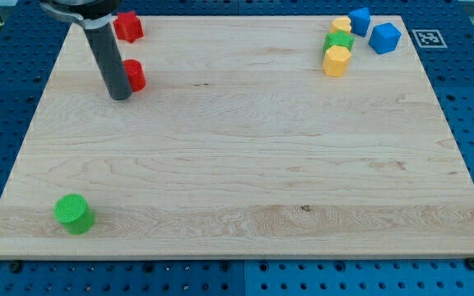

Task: Push the red circle towards the red star

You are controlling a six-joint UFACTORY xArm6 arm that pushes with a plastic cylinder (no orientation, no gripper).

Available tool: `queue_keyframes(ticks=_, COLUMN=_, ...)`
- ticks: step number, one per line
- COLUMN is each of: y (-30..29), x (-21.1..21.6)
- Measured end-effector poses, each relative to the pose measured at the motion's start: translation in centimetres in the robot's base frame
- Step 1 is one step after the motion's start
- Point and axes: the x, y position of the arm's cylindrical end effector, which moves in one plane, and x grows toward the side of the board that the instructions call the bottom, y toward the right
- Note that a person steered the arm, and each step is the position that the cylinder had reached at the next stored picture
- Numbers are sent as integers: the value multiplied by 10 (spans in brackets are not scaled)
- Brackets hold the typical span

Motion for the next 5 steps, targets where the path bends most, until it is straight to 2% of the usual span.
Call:
queue_keyframes(ticks=4, y=22, x=-86)
queue_keyframes(ticks=5, y=34, x=-41)
